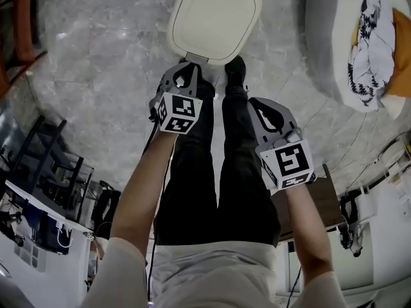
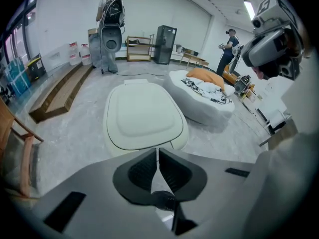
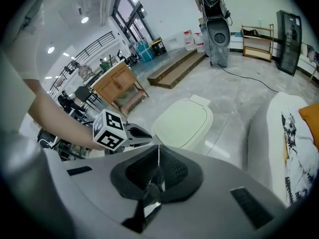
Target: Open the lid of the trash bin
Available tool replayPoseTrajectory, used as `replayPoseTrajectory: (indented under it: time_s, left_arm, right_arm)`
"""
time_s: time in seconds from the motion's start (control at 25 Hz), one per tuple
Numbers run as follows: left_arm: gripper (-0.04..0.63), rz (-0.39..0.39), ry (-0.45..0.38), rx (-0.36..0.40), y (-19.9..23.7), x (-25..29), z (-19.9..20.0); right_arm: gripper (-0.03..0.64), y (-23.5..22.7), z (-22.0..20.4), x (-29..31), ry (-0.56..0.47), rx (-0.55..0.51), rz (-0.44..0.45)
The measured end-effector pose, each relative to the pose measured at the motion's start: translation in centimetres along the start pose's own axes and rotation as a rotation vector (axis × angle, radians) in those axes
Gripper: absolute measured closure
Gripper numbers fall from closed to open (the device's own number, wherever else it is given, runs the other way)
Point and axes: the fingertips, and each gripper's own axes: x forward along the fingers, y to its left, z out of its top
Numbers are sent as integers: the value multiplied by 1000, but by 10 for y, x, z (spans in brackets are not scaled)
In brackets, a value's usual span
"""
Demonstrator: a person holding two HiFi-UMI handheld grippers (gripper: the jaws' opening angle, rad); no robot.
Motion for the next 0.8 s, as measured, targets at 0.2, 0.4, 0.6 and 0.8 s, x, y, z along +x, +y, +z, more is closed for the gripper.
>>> replayPoseTrajectory:
  time_s: [0.2,0.4,0.6,0.8]
  left_arm:
    - [575,13,49,33,-1,17,-9]
    - [574,24,105,38,0,27,-16]
    - [574,37,177,30,0,33,-18]
    - [574,45,190,-27,4,34,-17]
  right_arm:
    - [586,-9,-9,-3,-5,7,-8]
    - [586,-12,-15,-7,-16,22,-17]
    - [586,-16,-20,-10,-23,34,-28]
    - [586,-11,-24,-10,-20,21,-28]
